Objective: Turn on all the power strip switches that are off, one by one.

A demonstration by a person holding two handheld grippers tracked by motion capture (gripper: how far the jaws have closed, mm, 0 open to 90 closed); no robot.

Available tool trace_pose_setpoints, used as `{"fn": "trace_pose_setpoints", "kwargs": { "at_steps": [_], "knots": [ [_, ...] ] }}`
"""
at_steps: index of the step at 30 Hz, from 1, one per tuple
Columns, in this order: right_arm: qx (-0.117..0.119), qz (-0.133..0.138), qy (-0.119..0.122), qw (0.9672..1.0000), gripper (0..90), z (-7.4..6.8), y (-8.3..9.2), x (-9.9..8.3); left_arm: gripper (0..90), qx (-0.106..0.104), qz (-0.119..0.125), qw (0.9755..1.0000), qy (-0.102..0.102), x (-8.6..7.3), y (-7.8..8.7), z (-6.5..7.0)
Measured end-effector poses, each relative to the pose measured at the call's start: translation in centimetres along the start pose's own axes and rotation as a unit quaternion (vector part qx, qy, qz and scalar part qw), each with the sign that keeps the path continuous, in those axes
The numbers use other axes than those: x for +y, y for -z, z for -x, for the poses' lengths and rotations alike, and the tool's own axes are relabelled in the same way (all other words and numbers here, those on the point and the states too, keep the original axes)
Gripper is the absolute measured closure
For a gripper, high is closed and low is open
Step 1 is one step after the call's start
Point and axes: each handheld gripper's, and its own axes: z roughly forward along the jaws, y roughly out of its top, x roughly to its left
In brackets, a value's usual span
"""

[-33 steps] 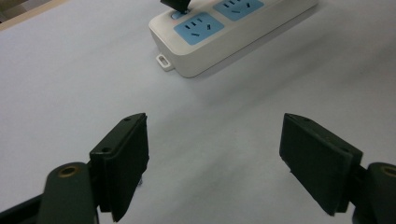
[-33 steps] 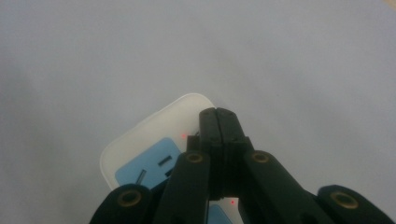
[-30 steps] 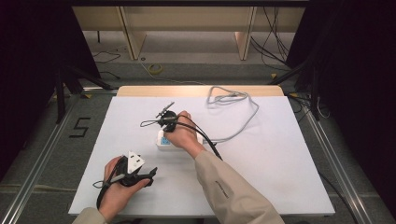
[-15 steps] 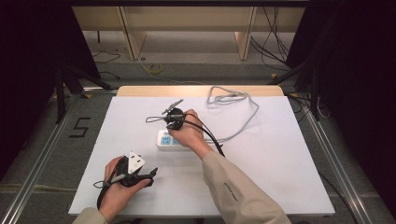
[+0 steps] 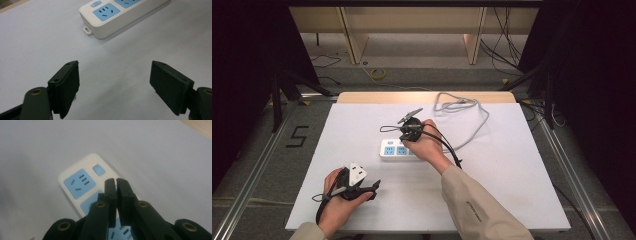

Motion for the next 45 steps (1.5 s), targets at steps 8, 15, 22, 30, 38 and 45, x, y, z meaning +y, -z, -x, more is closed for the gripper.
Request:
{"fn": "trace_pose_setpoints", "kwargs": {
  "at_steps": [8,15,22,30,38,45],
  "knots": [
    [-0.006,0.007,-0.011,0.9999,83.6,1.2,1.8,-2.0,23.7,-0.001,-0.003,1.0,0.002,-0.1,0.0,-0.1],
    [-0.011,0.01,-0.019,0.9997,80.7,2.3,3.5,-4.3,23.6,0.0,-0.005,1.0,0.002,-0.1,-0.1,-0.1],
    [-0.018,0.021,-0.035,0.999,76.6,3.0,5.2,-6.5,23.5,0.001,-0.007,1.0,0.003,-0.2,-0.1,-0.2],
    [-0.019,0.028,-0.046,0.9984,68.6,3.7,7.2,-8.7,23.4,0.0,-0.008,1.0,0.004,-0.3,-0.1,-0.1],
    [-0.024,0.039,-0.053,0.9976,63.1,4.1,9.4,-11.7,23.3,0.0,-0.011,0.9999,0.004,-0.3,-0.1,-0.2],
    [-0.027,0.052,-0.06,0.9965,58.1,4.4,11.2,-15.1,23.2,-0.001,-0.012,0.9999,0.006,-0.4,-0.2,-0.2]
  ]
}}
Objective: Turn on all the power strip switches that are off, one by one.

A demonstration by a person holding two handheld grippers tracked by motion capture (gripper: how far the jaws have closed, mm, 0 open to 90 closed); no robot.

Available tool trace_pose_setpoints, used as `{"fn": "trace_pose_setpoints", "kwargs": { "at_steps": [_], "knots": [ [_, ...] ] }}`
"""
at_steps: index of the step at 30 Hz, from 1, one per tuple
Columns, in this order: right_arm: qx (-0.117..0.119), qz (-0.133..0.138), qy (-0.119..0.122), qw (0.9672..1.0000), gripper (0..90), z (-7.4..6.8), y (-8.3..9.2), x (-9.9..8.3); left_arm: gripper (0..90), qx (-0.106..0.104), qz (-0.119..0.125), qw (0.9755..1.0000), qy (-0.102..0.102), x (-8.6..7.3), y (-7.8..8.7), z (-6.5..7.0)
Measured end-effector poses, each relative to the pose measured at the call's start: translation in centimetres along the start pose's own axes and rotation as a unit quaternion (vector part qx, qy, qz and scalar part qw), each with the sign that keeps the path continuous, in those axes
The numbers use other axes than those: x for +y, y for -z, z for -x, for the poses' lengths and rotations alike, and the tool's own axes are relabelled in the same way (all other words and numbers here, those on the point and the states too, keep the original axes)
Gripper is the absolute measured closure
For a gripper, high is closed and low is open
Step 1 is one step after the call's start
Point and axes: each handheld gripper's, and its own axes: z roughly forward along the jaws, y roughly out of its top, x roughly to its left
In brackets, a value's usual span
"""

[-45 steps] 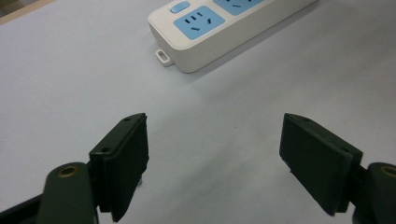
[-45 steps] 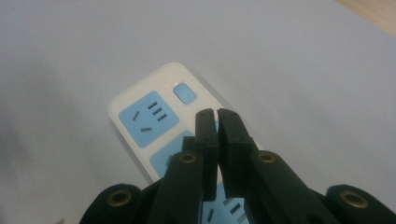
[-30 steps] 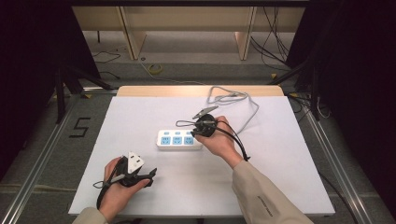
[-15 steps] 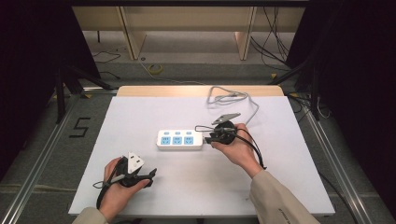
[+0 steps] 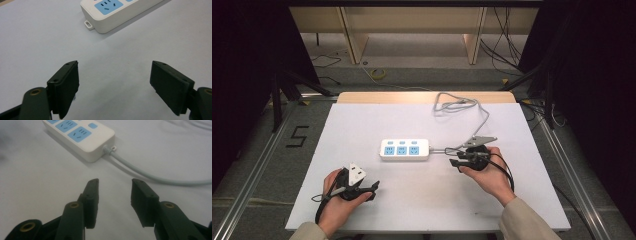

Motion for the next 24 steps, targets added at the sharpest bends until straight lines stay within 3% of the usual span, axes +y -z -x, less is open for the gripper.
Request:
{"fn": "trace_pose_setpoints", "kwargs": {
  "at_steps": [9,24],
  "knots": [
    [-0.004,0.023,-0.02,0.9995,53.0,0.8,2.4,-4.2,23.1,-0.001,-0.002,1.0,0.002,-0.1,-0.1,0.0],
    [-0.022,0.043,-0.042,0.998,46.4,1.0,4.4,-6.9,20.2,-0.008,-0.004,0.9999,0.011,-0.2,-0.6,-0.2]
  ]
}}
